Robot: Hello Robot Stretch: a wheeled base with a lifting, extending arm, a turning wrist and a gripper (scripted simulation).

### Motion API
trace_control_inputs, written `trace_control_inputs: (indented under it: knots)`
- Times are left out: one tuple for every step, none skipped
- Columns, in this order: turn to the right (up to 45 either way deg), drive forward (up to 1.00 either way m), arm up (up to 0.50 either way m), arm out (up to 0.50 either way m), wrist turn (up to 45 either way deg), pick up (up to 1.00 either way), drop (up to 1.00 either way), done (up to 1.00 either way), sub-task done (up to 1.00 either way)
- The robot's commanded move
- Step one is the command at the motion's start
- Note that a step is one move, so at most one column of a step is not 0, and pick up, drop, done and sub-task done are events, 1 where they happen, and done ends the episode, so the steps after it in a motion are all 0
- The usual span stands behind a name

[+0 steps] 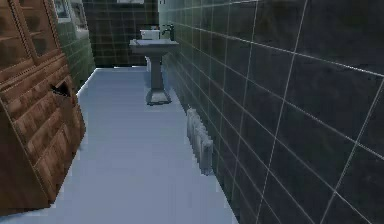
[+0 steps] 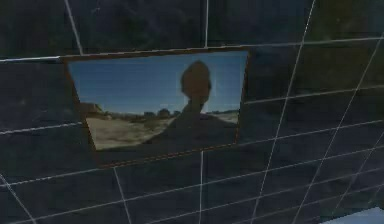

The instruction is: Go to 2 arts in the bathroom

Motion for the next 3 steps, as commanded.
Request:
trace_control_inputs:
  knots:
    - [-15.0, 0.0, 0.0, 0.0, 0.0, 0.0, 0.0, 0.0, 0.0]
    - [-3.0, 0.0, 0.0, 0.0, 0.0, 0.0, 0.0, 0.0, 0.0]
    - [0.0, 1.0, 0.0, 0.0, 0.0, 0.0, 0.0, 0.0, 0.0]
